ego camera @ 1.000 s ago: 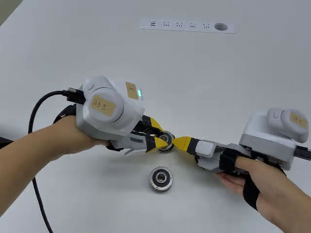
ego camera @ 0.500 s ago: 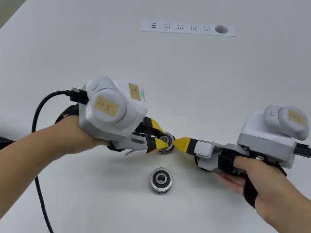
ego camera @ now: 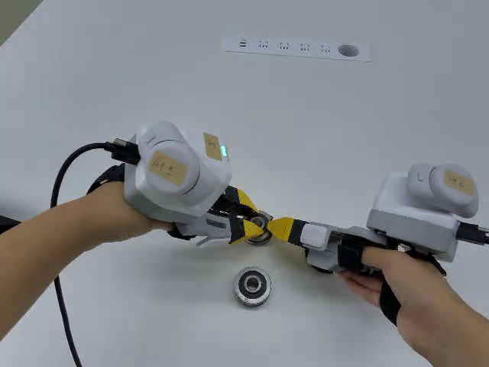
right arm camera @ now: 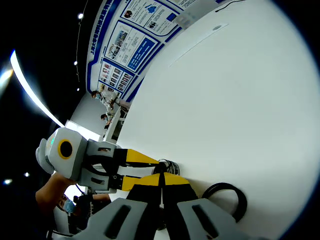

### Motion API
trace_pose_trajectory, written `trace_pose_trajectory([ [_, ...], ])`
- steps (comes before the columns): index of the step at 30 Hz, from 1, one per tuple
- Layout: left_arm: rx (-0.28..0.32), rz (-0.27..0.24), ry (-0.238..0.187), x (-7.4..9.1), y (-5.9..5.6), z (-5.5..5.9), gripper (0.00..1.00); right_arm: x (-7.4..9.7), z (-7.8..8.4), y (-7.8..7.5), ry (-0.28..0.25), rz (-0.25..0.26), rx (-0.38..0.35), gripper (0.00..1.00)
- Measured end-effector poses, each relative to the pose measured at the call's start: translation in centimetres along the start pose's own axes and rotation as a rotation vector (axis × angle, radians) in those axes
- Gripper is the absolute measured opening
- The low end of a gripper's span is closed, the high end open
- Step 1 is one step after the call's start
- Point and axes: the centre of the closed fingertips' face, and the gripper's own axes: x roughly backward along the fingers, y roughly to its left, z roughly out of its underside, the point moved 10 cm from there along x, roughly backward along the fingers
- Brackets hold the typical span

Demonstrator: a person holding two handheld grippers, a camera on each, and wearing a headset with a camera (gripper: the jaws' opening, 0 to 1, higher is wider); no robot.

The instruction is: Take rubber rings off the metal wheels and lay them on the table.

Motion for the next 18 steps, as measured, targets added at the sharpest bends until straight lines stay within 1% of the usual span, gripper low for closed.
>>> trace_pose_trajectory([
  [9, -0.001, -0.002, 0.001, 0.0, 0.0, 0.0, 0.13, -0.3, -0.2, -0.1, 0.002, -0.027, 0.026, 0.01],
  [11, -0.001, -0.004, 0.001, 0.0, 0.0, 0.0, 0.13, -0.5, -0.2, 0.2, 0.004, -0.044, 0.028, 0.01],
  [12, -0.001, -0.004, 0.001, 0.0, 0.0, 0.0, 0.13, -0.7, -0.2, 0.4, 0.016, -0.057, 0.028, 0.01],
  [13, 0.0, -0.003, 0.001, 0.0, 0.0, 0.0, 0.13, -0.8, -0.4, 0.8, 0.002, -0.064, 0.025, 0.01],
  [15, 0.001, -0.004, 0.002, 0.0, 0.0, 0.0, 0.13, -1.0, -0.5, 1.0, 0.007, -0.052, 0.058, 0.01],
  [17, 0.001, -0.004, 0.002, 0.0, 0.0, 0.0, 0.13, -0.9, -0.5, 1.0, 0.009, -0.052, 0.056, 0.01],
  [18, 0.002, -0.005, 0.001, 0.0, 0.0, 0.0, 0.13, -0.8, -0.5, 0.9, 0.006, -0.055, 0.044, 0.01],
])
